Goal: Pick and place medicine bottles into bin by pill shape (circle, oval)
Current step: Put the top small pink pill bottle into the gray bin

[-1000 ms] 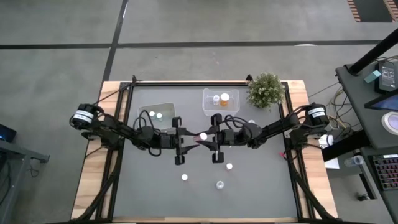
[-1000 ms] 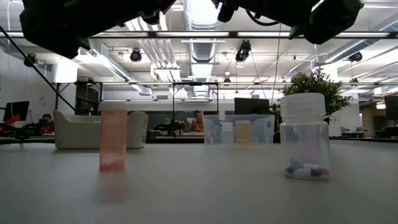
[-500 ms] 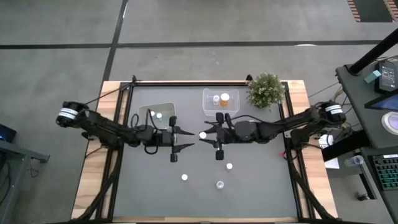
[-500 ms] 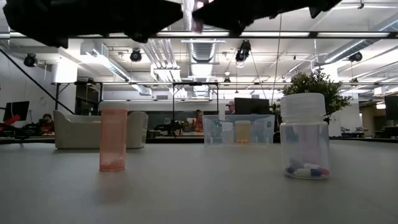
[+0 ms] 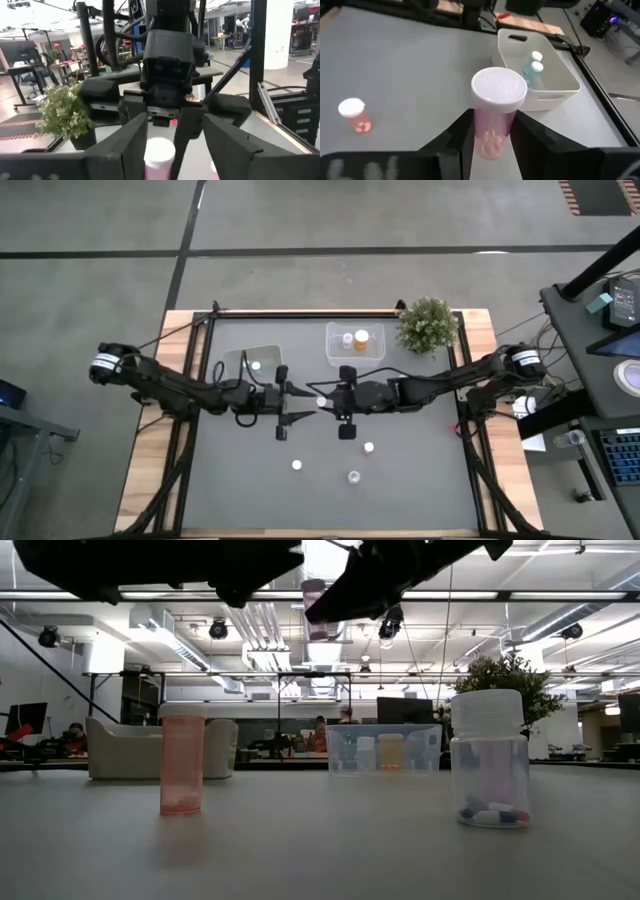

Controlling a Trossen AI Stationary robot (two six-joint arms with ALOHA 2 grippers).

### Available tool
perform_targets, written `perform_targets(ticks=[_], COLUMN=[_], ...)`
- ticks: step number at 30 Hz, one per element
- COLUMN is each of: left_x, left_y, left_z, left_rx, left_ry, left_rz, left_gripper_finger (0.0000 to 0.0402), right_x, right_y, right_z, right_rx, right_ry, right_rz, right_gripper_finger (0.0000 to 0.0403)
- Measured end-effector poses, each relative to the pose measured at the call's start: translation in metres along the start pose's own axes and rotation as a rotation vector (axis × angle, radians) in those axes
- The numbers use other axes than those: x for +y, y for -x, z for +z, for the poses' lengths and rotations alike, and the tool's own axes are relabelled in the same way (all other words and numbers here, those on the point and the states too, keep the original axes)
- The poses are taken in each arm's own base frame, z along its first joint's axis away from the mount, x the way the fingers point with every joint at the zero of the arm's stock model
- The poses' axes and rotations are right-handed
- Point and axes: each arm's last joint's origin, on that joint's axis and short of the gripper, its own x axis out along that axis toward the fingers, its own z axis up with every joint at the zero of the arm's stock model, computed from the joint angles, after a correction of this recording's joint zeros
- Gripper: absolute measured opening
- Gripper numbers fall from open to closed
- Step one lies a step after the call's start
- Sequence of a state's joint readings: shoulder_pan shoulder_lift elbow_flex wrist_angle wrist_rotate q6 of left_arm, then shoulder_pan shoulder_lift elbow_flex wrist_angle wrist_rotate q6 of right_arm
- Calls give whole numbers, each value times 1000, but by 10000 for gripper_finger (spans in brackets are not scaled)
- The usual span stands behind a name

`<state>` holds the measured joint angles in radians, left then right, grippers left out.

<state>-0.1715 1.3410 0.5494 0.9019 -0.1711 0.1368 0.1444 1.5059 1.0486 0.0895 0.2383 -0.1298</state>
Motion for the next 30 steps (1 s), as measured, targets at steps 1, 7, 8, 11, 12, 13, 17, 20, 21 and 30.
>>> perform_targets(ticks=[1,7,8,11,12,13,17,20,21,30], left_x=[0,1,1,-1,-1,-1,-2,-2,-2,-2], left_y=[0,-2,-3,-4,-5,-6,-13,-19,-20,-20], left_z=[-2,-9,-11,-16,-18,-19,-25,-24,-24,-24], left_rx=[13,56,62,87,92,97,119,113,115,117], left_ry=[-1,16,15,9,8,7,-2,-18,-24,-30], left_rz=[1,66,68,60,59,57,58,60,59,58], left_gripper_finger=[186,228,234,240,241,241,241,241,241,196], right_x=[0,1,1,1,1,1,1,1,1,1], right_y=[-1,-5,-5,-6,-6,-6,-6,-6,-6,-6], right_z=[1,4,3,3,3,3,3,3,3,3], right_rx=[6,36,40,41,38,37,39,39,39,39], right_ry=[3,9,10,11,9,9,9,4,4,11], right_rz=[2,4,4,6,5,5,5,4,4,5], right_gripper_finger=[106,107,107,107,107,107,107,107,107,107])
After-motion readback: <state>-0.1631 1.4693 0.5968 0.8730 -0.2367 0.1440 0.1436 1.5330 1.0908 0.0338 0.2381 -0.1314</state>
